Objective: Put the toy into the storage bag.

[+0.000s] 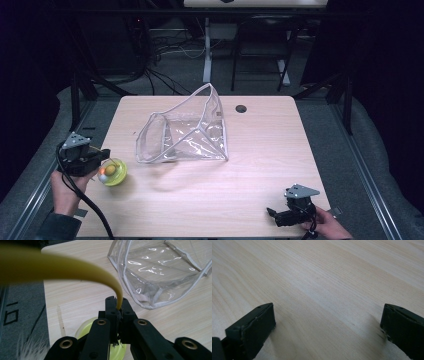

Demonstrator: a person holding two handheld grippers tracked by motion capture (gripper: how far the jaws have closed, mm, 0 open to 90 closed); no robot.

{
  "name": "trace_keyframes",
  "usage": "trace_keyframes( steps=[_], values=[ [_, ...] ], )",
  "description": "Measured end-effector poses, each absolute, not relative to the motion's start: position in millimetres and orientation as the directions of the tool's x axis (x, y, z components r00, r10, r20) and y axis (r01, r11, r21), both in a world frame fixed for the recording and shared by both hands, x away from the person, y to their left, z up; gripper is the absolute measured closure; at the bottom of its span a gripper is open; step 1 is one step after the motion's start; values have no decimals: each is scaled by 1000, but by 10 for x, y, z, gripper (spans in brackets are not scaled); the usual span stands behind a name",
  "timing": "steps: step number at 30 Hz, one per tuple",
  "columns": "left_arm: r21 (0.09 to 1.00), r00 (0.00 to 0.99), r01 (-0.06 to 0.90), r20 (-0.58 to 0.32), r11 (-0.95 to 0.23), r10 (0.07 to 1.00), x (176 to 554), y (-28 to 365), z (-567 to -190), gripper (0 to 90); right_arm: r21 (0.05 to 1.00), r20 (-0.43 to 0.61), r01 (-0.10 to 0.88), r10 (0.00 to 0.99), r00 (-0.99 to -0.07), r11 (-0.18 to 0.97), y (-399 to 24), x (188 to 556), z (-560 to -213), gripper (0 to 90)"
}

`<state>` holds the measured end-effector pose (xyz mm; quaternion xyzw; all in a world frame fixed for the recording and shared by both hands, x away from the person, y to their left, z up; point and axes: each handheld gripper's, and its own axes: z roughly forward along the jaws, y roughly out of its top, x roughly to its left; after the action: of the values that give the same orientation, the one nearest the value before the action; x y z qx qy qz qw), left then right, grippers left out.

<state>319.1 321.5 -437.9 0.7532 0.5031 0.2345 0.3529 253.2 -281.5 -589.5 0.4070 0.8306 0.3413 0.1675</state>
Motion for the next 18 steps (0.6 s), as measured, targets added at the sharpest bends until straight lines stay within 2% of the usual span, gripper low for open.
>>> trace_keyframes(
  steps=[18],
  values=[
    [736,400,624,-13,-262,916,3414,3318,-4212,883,702,-2,562,789,-614,438,-2817,2532,-5894,0]
  ],
)
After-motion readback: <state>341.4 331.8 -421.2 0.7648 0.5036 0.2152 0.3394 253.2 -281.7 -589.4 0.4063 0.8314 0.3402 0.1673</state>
